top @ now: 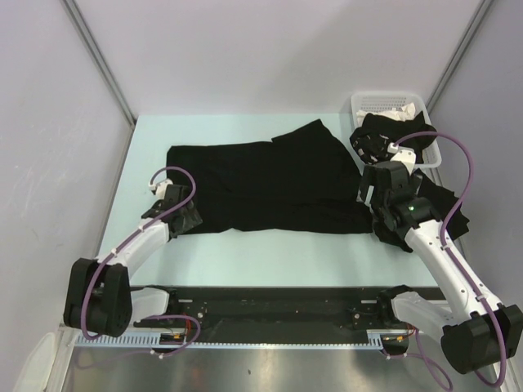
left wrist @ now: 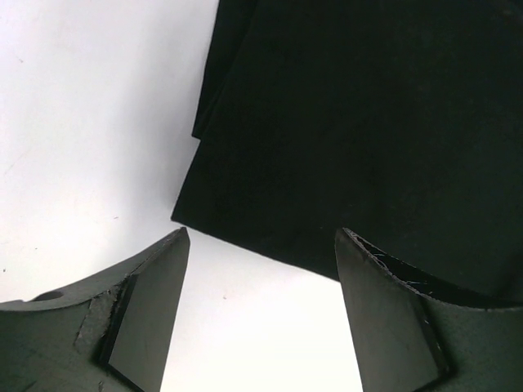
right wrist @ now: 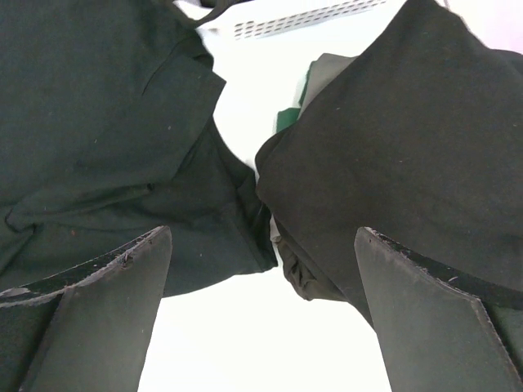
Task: Fold and stack the t-shirts
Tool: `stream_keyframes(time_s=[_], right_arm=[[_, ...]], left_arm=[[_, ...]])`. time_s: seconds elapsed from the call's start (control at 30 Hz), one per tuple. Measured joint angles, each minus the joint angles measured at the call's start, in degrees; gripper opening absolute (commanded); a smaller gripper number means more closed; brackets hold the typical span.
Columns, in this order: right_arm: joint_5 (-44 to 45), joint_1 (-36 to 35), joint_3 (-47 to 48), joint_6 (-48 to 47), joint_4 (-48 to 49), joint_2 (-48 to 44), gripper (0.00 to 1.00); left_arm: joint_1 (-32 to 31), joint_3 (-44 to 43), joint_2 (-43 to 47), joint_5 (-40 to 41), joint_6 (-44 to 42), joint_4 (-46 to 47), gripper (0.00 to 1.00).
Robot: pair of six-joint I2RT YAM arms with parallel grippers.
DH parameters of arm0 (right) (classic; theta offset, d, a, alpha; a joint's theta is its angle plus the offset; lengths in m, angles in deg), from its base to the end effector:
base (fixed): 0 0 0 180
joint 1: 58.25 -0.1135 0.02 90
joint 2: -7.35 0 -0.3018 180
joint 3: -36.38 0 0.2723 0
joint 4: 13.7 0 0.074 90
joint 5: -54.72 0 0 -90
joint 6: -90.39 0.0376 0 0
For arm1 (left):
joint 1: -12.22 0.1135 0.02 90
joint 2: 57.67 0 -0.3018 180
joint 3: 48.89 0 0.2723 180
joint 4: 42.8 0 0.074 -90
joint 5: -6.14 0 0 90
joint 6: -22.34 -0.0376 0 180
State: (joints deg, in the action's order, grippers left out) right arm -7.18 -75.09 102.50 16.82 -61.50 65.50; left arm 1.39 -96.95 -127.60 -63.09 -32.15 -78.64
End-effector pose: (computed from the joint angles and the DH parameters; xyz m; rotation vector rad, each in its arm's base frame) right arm 0.2087 0.0447 0.3390 0.2459 2.1664 -0.2291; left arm 0.2259 -0.0296 0.2033 -0.6596 2.3983 0.1356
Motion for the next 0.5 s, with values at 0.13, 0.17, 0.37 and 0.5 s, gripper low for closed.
stream_keyframes(time_s=[0.13,0.17,0.37,0.5], right_arm=[[1.49,0.0,0.0,1.05,0.2,0.02,1.0],[1.66,-0.07,0.0,1.18,0.2,0.02,1.0],[1.81,-0.24,0.0,1.55,0.22,0.0,1.0],[1.42,-0.26,0.0,1.99,0.24,0.0,1.0]], left_arm=[[0.39,0.0,-0.7,0.09,0.02,-0.09,0.77],[0.52,0.0,-0.76,0.17,0.02,-0.11,0.77],[1.66,-0.04,-1.44,1.25,0.07,-0.61,0.76],[2.49,-0.52,-4.04,1.55,0.52,-2.1,0.75]])
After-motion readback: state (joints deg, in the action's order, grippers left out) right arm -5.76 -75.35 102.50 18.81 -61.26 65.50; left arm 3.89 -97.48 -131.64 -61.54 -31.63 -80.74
